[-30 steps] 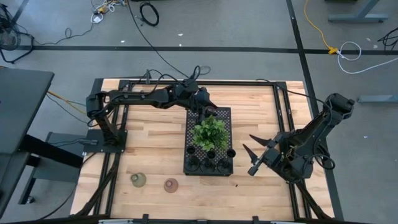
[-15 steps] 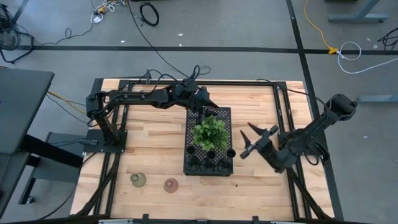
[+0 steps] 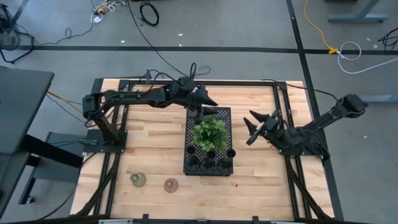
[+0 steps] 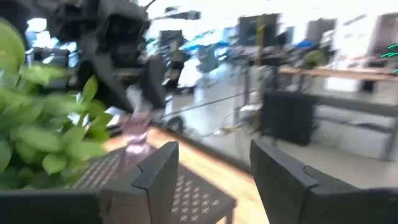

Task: Pick & Place candle stick holders
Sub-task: Put the left pink glass candle holder on the shelf

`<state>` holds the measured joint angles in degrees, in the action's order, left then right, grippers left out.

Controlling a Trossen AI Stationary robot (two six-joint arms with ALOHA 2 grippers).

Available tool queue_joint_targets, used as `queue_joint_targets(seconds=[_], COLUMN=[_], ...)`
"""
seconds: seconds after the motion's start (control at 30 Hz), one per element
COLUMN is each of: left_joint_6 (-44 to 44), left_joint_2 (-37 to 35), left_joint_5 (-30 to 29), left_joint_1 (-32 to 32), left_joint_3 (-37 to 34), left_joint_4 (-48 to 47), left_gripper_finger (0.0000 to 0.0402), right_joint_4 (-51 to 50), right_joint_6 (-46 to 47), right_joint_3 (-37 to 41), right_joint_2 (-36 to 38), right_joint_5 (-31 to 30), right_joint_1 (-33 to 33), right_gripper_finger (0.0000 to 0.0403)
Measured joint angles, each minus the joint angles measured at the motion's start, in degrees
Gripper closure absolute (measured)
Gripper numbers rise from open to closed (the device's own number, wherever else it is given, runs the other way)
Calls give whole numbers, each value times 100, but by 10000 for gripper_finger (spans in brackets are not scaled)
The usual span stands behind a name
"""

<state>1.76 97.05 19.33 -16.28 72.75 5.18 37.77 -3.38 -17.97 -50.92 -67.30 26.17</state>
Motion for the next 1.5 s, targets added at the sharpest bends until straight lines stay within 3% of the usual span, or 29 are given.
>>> queue_joint_targets(seconds=[0.2,0.3,0.5,1.03,1.5], left_joint_6=[-4,-7,-152,85,242], left_joint_2=[-6,-6,-216,-989,-543], left_joint_5=[-1,-47,-90,-336,-424], left_joint_1=[-6,-6,-37,-157,-102], left_joint_3=[0,0,0,7,6], left_joint_4=[91,124,94,-2394,-2484], left_gripper_finger=[223,223,223,226,275], right_joint_4=[-1802,-1920,-1929,-1909,-1765], right_joint_6=[1447,1506,1502,1502,1494], right_joint_3=[1,1,1,1,1], right_joint_2=[195,195,195,193,193], right_joint_5=[1495,2271,3021,3544,3542], right_joint_1=[-990,-1439,-1924,-2085,-2085], right_gripper_finger=[202,202,202,202,202])
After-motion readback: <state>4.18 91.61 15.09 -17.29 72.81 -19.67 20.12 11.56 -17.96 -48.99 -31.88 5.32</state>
